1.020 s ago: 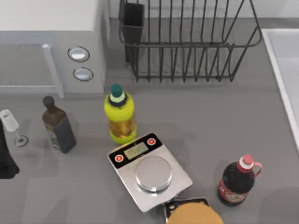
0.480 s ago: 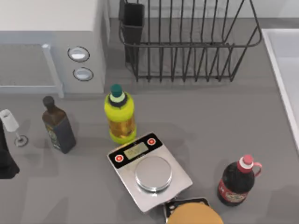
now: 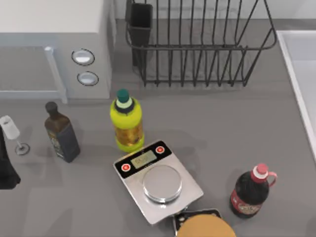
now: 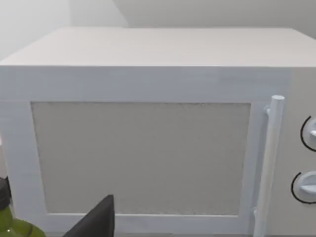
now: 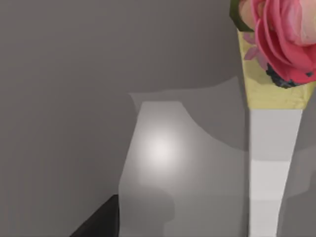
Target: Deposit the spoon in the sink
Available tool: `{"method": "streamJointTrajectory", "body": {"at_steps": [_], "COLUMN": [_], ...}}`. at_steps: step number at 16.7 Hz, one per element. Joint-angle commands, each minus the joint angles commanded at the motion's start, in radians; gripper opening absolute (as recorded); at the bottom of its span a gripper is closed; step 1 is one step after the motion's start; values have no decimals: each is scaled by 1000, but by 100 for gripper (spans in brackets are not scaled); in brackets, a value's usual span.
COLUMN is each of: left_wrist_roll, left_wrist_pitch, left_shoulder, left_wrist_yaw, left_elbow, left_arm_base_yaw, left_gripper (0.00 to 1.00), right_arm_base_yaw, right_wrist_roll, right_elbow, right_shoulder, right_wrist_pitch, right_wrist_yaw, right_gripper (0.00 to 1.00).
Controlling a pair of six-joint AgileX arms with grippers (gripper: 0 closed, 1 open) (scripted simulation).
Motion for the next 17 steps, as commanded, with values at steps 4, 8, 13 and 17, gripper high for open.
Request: {"method": "streamJointTrajectory", "body": {"at_steps": [4,8,13,17], "left_wrist_roll": [0,0,0,0], "left_wrist_pitch": [0,0,0,0], "left_shoulder": [0,0,0,0], "left_wrist_yaw": [0,0,0,0], "left_elbow": [0,0,0,0], "left_arm_base_yaw": [0,0,0,0], "left_gripper": [100,100,100,100], "right_arm_base_yaw": [0,0,0,0], "right_wrist_roll": [1,1,1,1], "right_elbow": [-32,-32,-32,-32], "right_shoulder": [29,29,29,29], "right_wrist_pitch": [54,54,54,54], "right_wrist_yaw": [0,0,0,0], "right_gripper": [100,85,47,17]}}
